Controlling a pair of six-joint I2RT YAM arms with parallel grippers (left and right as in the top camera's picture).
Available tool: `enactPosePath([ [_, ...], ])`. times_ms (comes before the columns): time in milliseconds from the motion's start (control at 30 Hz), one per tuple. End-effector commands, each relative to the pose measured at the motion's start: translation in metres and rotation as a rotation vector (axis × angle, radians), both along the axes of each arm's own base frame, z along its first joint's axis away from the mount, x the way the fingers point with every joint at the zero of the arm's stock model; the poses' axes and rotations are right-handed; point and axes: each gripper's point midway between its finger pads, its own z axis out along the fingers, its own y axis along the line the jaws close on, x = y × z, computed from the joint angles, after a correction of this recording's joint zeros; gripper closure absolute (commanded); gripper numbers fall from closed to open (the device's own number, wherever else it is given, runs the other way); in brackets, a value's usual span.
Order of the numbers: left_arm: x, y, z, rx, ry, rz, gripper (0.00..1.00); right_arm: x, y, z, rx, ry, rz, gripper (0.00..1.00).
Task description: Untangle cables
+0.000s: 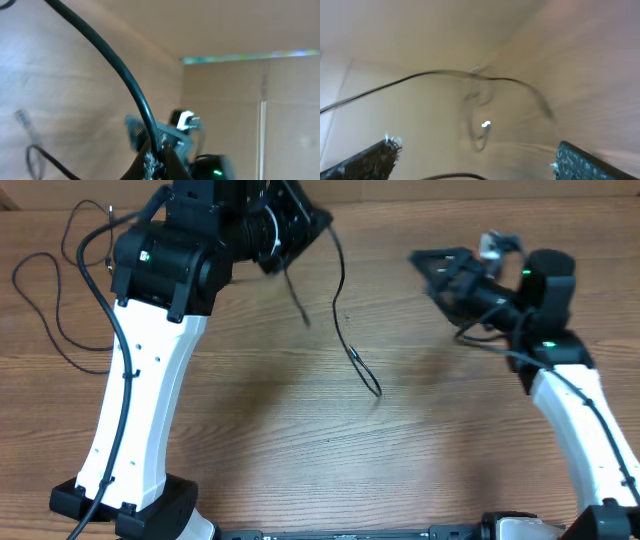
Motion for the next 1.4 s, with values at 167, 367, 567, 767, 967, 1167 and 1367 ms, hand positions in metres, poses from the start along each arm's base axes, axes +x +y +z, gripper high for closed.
enactPosePath([
  [167,0.02,0.023,0.006,0.062,-0.059,0.159,0.96,-0.03,-0.131,-0.08,-0.21,0.402,-0.497,0.0],
  [367,0.012,0.016,0.011,0.058,-0.062,0.136,0.96,-0.039,-0.165,-0.091,-0.327,0.451,-0.639,0.0],
  [567,-0.008,0.031,-0.002,0.125,0.052,0.279,0.96,-0.04,-0.167,-0.091,-0.335,0.452,-0.648,0.0],
  [767,-0.027,-0.006,0.05,0.034,-0.093,0.221,0.96,-0.04,-0.167,-0.091,-0.335,0.452,-0.648,0.0],
  [967,-0.029,0.016,0.074,0.082,-0.188,0.403,0.96,-0.04,-0.167,-0.091,-0.335,0.452,-0.648,0.0],
  [1167,-0.027,0.025,0.017,0.088,0.037,0.623,0.96,-0.04,-0.167,-0.091,-0.335,0.452,-0.648,0.0],
  [1367,-0.006,0.006,-0.019,0.127,0.109,0.628,0.96,-0.04,-0.167,-0.091,-0.335,0.452,-0.648,0.0],
])
